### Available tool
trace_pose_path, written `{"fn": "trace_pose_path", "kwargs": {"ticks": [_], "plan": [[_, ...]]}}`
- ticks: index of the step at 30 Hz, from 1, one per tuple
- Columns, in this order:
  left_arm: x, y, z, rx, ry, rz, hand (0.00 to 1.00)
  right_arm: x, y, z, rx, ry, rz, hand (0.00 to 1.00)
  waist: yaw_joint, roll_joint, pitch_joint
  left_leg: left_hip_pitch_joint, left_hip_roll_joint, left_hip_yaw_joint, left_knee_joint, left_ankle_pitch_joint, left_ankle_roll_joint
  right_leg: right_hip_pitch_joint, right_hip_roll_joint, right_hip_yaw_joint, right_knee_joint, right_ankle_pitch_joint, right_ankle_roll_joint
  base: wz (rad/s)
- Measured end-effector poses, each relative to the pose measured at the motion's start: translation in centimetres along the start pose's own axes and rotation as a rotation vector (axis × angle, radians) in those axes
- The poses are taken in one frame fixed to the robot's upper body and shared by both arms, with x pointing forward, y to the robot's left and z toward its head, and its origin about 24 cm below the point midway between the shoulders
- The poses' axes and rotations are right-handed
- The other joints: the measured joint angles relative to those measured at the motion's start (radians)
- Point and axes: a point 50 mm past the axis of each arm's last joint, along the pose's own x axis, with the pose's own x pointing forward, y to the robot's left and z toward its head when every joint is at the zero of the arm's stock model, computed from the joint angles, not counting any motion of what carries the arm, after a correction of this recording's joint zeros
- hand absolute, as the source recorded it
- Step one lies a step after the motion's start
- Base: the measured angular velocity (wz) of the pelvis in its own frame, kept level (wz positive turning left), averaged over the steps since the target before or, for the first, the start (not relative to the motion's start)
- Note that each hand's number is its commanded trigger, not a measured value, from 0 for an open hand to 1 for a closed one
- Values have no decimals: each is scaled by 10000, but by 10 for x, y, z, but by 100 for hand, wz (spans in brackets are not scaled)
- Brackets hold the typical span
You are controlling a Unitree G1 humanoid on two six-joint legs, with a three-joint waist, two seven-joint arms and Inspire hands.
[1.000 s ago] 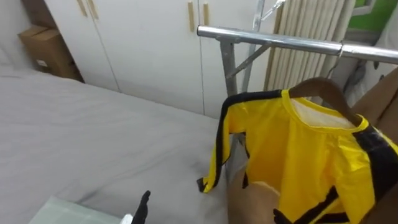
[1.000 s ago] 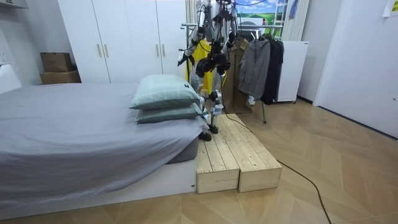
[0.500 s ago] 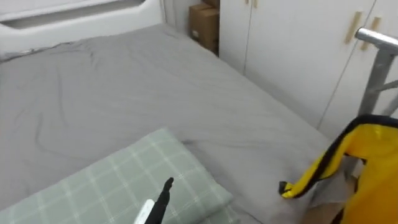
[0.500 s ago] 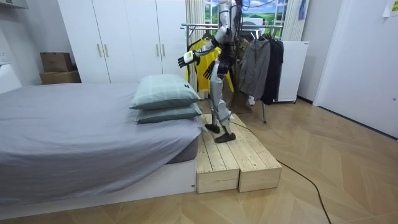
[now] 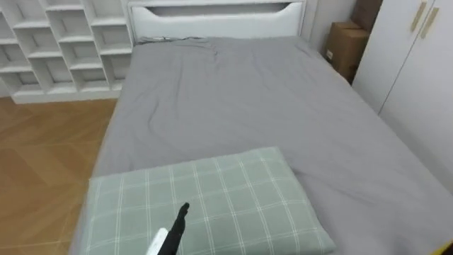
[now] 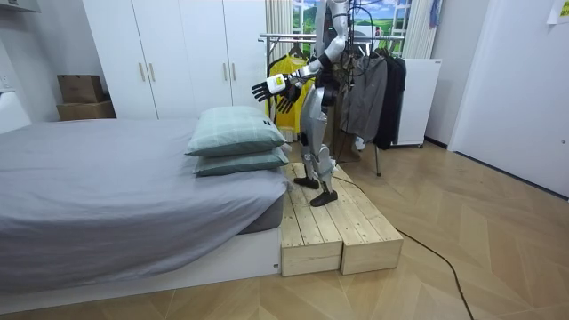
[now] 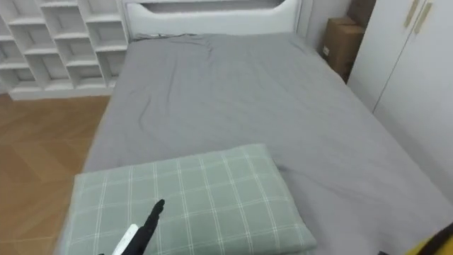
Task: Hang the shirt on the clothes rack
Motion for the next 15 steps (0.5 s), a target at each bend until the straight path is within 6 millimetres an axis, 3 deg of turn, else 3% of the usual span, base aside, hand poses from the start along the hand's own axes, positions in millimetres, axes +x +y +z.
{"fn": "trace_pose_path", "kwargs": {"ticks": [2, 4, 6, 10, 11, 12, 15], "plan": [[0, -3, 1, 40, -44, -131, 0, 0, -1, 0, 80, -6, -62, 0, -280, 7, -12, -45, -150, -396, -17, -44, 93, 175, -26, 275, -95, 46, 87, 63], [0, -7, 2, 84, -86, -205, 0, -1, -2, -2, 123, -9, -113, 0, -429, 82, -22, -39, -213, -670, -15, -79, 160, 247, 42, 922, -123, 157, 274, 56], [0, -10, 5, 127, -212, -269, 0, -2, -3, -6, 85, 131, -280, 0, -590, 96, -35, -42, -373, -1035, -75, -50, 238, 286, 170, 1877, -154, 246, 516, 49], [1, -8, 7, 282, -353, -31, 0, -2, -4, -9, 71, 164, -546, 0, -920, 96, -35, -24, -640, -1642, -239, 5, 325, 695, 197, 2172, -708, 244, 861, 50], [2, -8, 8, 301, -385, 36, 0, -4, -5, -12, 57, 262, -601, 0, -961, 83, -32, 35, -696, -1750, -333, 18, 337, 833, 292, 2483, -1029, 263, 955, 25], [2, -8, 8, 298, -375, 70, 0, -5, -6, -16, 29, 377, -628, 0, -944, 72, -24, 111, -721, -1762, -454, 29, 325, 983, 387, 2815, -1314, 311, 1045, 15], [1, -5, 4, 398, -215, 162, 0, -7, -6, -22, -371, 564, -596, 0, -923, 14, 8, 292, -726, -1724, -723, 84, 229, 1172, 524, 3123, -1696, 353, 1111, -8]]}}
